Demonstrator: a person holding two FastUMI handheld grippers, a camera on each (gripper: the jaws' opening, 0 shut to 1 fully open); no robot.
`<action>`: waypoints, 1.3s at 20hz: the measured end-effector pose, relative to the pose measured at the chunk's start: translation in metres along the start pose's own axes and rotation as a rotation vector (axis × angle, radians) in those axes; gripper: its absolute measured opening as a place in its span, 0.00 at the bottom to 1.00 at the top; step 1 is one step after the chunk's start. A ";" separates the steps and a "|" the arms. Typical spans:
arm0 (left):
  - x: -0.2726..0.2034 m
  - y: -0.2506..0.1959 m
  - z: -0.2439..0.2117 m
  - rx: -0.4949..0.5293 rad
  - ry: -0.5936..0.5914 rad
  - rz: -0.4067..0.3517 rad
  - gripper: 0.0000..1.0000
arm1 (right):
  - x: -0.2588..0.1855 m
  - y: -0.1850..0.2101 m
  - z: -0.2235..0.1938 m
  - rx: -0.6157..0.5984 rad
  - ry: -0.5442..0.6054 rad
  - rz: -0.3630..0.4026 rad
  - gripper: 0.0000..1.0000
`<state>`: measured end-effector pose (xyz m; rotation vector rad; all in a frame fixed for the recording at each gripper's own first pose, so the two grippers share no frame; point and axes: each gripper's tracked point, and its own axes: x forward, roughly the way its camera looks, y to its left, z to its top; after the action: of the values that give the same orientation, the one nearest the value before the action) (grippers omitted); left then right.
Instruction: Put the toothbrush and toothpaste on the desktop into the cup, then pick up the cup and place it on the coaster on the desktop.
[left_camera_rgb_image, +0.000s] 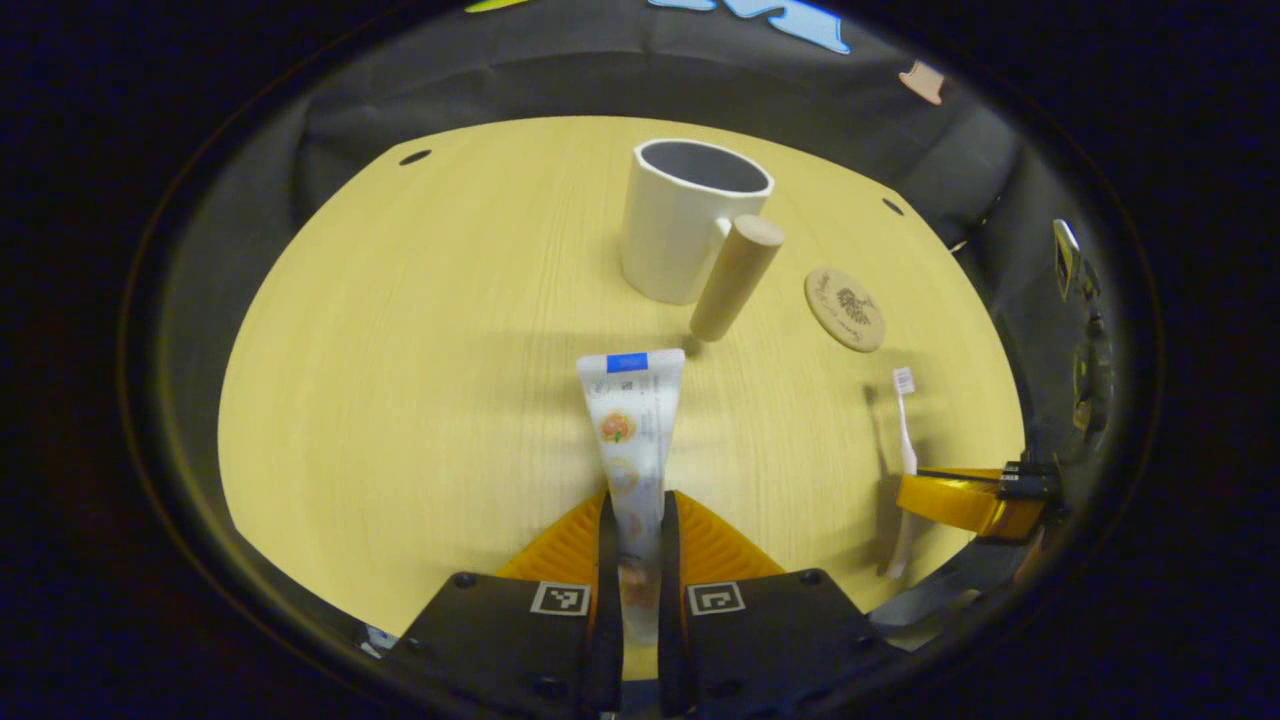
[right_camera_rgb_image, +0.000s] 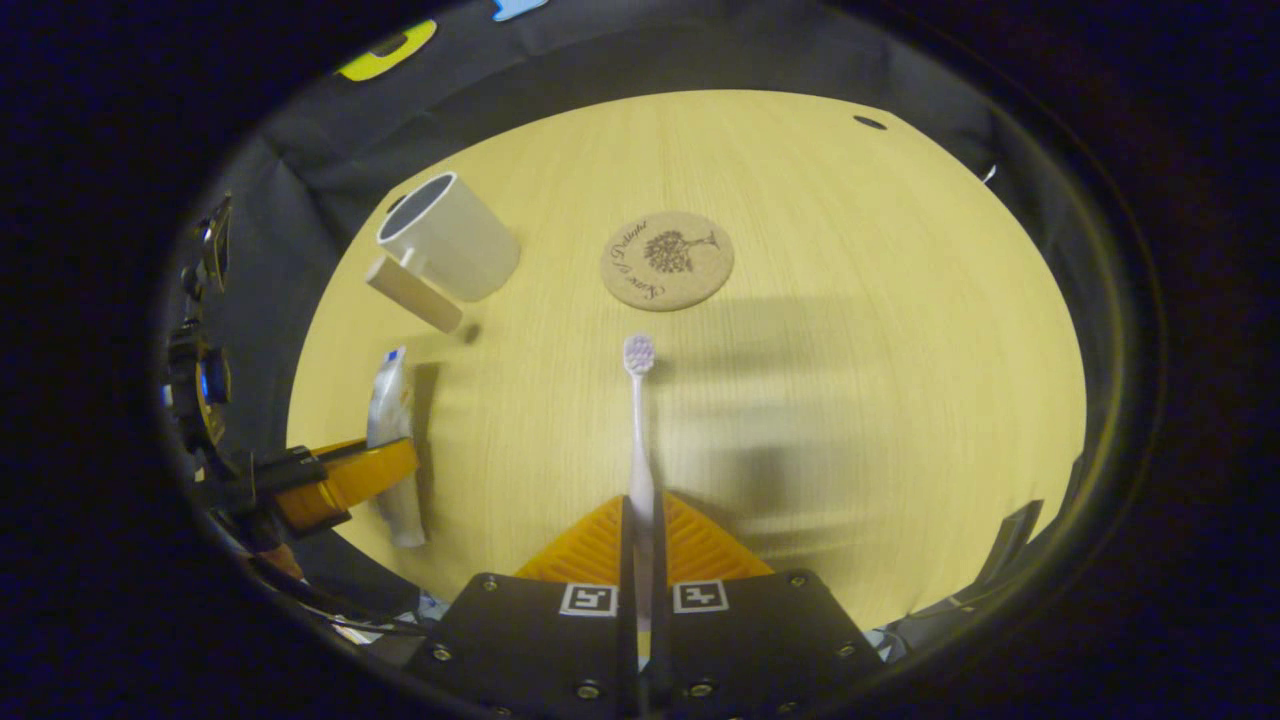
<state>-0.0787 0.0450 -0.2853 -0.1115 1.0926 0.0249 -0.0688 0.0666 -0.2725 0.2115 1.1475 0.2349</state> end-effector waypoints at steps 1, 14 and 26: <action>-0.002 0.002 0.004 -0.002 -0.019 0.009 0.21 | -0.003 0.001 0.004 0.003 -0.018 0.011 0.06; -0.038 0.025 0.069 -0.073 -0.266 0.047 0.21 | -0.044 0.012 0.063 -0.068 -0.250 0.050 0.05; -0.076 0.027 0.145 -0.112 -0.510 0.022 0.21 | -0.080 0.025 0.111 -0.116 -0.457 0.066 0.06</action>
<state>0.0128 0.0889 -0.1542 -0.1820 0.5820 0.1277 -0.0001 0.0624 -0.1518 0.1888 0.6722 0.2930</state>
